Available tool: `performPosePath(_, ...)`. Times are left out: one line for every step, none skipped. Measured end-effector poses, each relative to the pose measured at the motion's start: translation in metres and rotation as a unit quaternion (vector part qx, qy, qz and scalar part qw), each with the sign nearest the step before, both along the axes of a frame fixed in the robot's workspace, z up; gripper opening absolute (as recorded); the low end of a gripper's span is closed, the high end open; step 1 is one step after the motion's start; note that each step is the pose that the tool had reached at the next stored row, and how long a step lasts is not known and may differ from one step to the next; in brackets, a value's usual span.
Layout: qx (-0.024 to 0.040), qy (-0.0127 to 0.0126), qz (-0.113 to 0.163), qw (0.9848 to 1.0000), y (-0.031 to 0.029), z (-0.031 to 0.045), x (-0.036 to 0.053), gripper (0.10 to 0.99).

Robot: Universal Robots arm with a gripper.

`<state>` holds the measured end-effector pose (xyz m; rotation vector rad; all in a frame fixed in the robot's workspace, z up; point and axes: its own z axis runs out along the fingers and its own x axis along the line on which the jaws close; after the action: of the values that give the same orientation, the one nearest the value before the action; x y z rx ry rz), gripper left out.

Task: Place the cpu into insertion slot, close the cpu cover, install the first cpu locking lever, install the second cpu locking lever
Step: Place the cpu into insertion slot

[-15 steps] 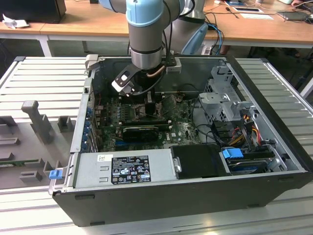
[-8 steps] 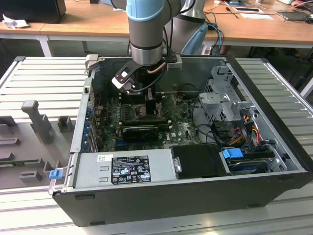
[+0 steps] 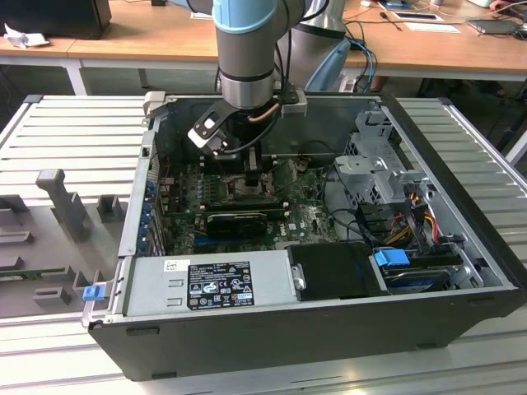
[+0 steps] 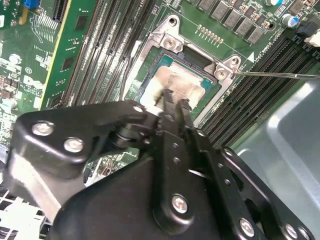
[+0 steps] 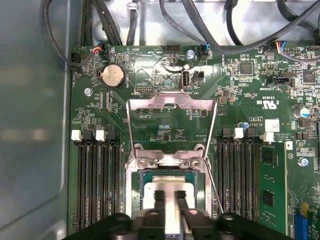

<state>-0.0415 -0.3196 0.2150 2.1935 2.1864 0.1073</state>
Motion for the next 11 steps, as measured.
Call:
performPosePath(0.0,0.0,0.0,1.0,-0.0001,0.0001,0.0,0.157)
performPosePath(0.0,0.0,0.0,1.0,-0.0001,0.0001,0.0,0.106)
performPosePath(0.0,0.0,0.0,1.0,-0.0002,0.0002,0.0,0.106)
performPosePath(0.0001,0.0,0.0,1.0,-0.0002,0.0003,0.0,0.106)
performPosePath(0.0,0.0,0.0,1.0,-0.0002,0.0004,0.0,0.106)
performPosePath(0.0,0.0,0.0,1.0,-0.0002,0.0007,0.0,0.106)
performPosePath(-0.0001,0.0001,0.0,1.0,-0.0002,0.0011,0.0,0.106)
performPosePath(0.0,0.0001,0.0,1.0,-0.0002,0.0017,0.0,0.106)
performPosePath(0.0001,-0.0001,0.0,1.0,-0.0002,0.0018,0.0,0.106)
performPosePath(0.0002,-0.0001,0.0,1.0,-0.0001,0.0019,0.0001,0.106)
performPosePath(0.0,0.0,0.0,1.0,-0.0002,0.0023,0.0,0.106)
